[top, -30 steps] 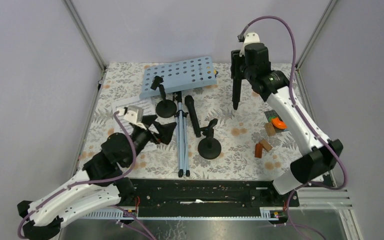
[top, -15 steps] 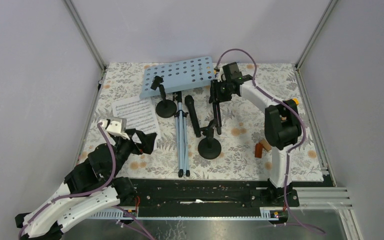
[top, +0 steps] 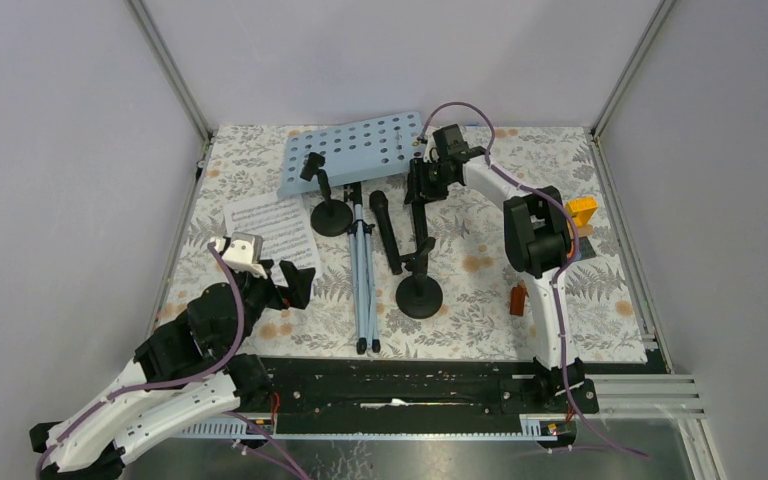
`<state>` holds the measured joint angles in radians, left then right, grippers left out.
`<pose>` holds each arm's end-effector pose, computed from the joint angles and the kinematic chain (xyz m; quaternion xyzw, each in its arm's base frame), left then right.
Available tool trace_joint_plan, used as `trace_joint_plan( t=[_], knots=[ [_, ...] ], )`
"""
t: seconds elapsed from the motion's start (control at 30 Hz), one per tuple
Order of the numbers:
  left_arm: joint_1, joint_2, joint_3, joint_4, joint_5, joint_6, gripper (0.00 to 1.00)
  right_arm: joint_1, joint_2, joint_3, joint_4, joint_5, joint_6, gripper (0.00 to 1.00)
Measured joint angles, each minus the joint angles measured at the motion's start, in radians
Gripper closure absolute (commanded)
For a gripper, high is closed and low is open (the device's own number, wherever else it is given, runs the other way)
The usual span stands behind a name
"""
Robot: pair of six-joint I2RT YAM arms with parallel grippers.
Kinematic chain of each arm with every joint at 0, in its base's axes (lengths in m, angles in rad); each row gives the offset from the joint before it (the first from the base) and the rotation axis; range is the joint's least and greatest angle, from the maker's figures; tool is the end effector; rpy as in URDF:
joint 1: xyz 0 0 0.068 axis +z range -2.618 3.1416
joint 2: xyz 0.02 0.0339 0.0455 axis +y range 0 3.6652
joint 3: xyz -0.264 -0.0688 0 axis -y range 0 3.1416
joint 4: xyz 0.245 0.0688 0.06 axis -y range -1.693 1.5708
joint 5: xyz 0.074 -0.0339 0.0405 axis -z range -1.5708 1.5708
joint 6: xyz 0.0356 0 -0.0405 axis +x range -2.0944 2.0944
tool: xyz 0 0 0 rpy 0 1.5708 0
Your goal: Pack up the instrument practice props
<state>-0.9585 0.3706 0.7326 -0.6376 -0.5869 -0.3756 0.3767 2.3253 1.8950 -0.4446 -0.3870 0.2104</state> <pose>0.0630 -0.0554 0.3238 0.0522 0.7814 -0.1760 0.5964 0.4759 0.2027 0.1761 -0.1420 0.9139 0.2699 0.2680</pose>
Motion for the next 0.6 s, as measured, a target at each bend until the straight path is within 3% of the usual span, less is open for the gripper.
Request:
trace_joint_plan(
  t=[0.2,0.4,0.6],
  knots=[
    [0.0,0.0,0.0,0.0,0.0,0.0,0.01,0.003,0.008,-0.057,0.106,-0.011,0.023,0.34],
    [0.0,0.015,0.0,0.0,0.001,0.0,0.01,0.037,-0.017,-0.153,0.255,-0.015,0.04,0.22],
    [0.0,0.031,0.0,0.0,0.003,0.0,0.01,0.075,-0.056,-0.237,0.354,-0.003,0.056,0.2]
  ],
)
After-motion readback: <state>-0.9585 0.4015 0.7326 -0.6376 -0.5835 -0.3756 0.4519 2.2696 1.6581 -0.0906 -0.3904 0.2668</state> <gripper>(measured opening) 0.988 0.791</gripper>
